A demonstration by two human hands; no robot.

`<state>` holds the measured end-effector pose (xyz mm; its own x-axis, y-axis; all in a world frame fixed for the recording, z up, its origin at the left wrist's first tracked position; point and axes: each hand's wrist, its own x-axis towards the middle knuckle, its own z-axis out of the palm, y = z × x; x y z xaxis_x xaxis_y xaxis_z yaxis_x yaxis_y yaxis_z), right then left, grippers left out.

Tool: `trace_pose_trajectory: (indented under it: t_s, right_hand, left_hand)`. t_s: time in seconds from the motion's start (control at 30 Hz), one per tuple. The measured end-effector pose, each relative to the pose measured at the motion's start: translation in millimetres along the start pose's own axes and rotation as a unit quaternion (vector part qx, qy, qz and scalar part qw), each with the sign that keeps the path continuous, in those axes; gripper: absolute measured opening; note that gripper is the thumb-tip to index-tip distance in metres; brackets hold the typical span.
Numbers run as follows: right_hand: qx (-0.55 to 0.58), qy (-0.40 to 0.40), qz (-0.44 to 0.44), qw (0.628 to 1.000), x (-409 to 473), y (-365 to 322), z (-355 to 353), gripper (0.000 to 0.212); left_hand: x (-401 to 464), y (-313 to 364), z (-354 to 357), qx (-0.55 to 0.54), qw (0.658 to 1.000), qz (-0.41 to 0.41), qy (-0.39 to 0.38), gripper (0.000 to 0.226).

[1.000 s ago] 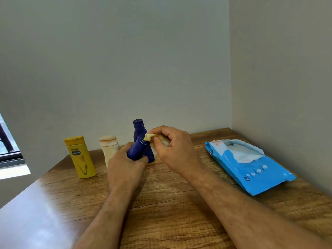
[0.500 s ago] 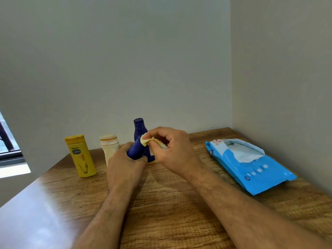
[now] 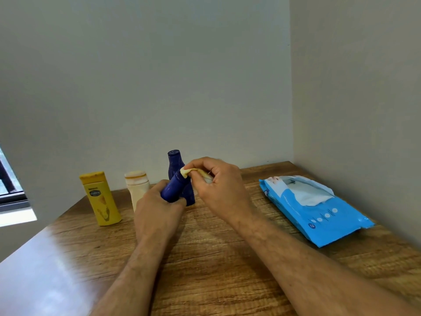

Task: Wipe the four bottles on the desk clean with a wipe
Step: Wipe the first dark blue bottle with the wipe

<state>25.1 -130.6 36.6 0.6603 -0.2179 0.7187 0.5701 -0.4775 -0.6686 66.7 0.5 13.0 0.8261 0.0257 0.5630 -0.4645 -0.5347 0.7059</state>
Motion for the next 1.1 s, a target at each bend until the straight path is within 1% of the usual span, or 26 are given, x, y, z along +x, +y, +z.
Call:
trace_pose_trajectory:
  t_s: [0.13,0.3,0.37,0.43,0.47,0.53,0.57,0.63,0.7,0.73,0.83,0.93,1.0,1.1]
  right_hand:
    - [0.009,-0.035,-0.033,0.999,-2,-4,-2,0.017]
    - [-0.001,-0.034,-0.056,0.998,0,-1,-2,0.017]
    - [-0.004,-0.021,-0.040,0.999,1,1,-1,0.016]
    - [-0.001,0.008,-0.023,1.000,2,2,-1,0.015]
    - [-0.001,0.023,-0.024,0.999,2,1,-3,0.014]
    - [-0.016,0.036,-0.056,0.998,1,0,-7,0.015]
    - [-0.031,0.032,-0.080,0.996,1,-1,-8,0.016]
    - [-0.079,-0.007,-0.118,0.990,-1,-2,-6,0.016]
    - [-0.123,-0.045,-0.121,0.984,-2,-2,-2,0.017]
    - [-0.128,-0.052,-0.114,0.984,-2,-2,-2,0.016]
    - [-0.115,-0.050,-0.090,0.988,-1,2,-7,0.015]
    - [-0.112,-0.014,-0.084,0.990,0,5,-9,0.014]
    - [-0.090,0.008,-0.102,0.991,1,1,-9,0.014]
    - [-0.087,-0.020,-0.142,0.986,-1,-3,-7,0.016]
  left_hand:
    - [1,-1,-1,-0.005,1.000,0.001,0.006,0.029]
    - [0,-1,-1,0.029,1.000,0.009,0.005,0.032]
    - [0,0,-1,0.047,0.999,0.011,0.002,0.035]
    - [-1,2,-1,0.052,0.999,0.014,-0.002,0.036]
    - [-1,2,-1,0.052,0.999,0.014,-0.001,0.037]
    - [0,3,0,0.052,0.999,0.012,0.004,0.038]
    - [0,2,0,0.052,0.999,0.010,0.004,0.039]
    - [0,0,1,0.052,0.999,0.010,0.001,0.038]
    - [-1,-1,2,0.053,0.998,0.016,-0.002,0.035]
    - [-1,-2,2,0.054,0.998,0.017,-0.004,0.035]
    - [1,-3,2,0.035,0.999,0.008,0.002,0.033]
    - [3,-5,3,0.016,1.000,0.012,0.014,0.030]
    - [3,-6,3,0.007,1.000,0.019,0.012,0.031]
    - [4,-9,4,-0.025,0.999,0.032,0.002,0.032]
